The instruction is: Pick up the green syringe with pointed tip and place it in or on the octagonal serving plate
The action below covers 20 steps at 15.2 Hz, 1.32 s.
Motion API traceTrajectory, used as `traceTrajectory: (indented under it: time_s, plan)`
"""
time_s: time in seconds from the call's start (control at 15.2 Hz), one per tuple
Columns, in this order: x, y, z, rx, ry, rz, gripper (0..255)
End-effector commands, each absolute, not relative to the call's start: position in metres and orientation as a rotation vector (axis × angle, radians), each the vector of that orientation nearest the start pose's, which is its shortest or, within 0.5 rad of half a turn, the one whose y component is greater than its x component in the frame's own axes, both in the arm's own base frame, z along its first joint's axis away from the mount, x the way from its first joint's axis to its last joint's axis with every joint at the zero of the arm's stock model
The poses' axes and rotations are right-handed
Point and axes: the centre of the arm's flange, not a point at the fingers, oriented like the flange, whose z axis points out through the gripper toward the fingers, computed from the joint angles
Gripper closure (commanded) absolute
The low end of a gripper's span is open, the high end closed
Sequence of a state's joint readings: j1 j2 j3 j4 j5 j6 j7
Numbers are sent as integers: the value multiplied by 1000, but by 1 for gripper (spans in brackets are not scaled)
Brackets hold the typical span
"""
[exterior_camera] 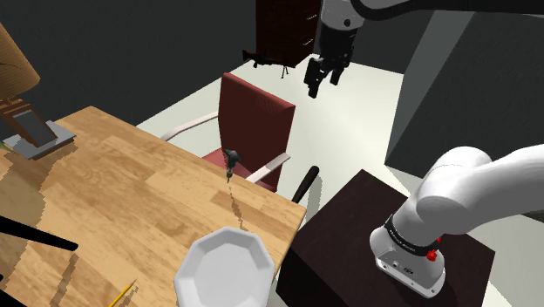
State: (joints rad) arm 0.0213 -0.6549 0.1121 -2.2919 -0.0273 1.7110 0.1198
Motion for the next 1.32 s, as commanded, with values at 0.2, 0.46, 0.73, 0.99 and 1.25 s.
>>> traceTrajectory:
  time_s: [0.2, 0.46, 0.73, 0.99, 1.25]
  plan:
    - [377, 113, 574, -3207, 13, -101, 0]
    - [396, 159, 561, -3193, 17, -78, 0]
    - [415, 206, 550, -3179, 22, -55, 0]
    - [434, 252, 538, -3165, 26, -33, 0]
    - [452, 299, 527, -3151, 30, -10, 0]
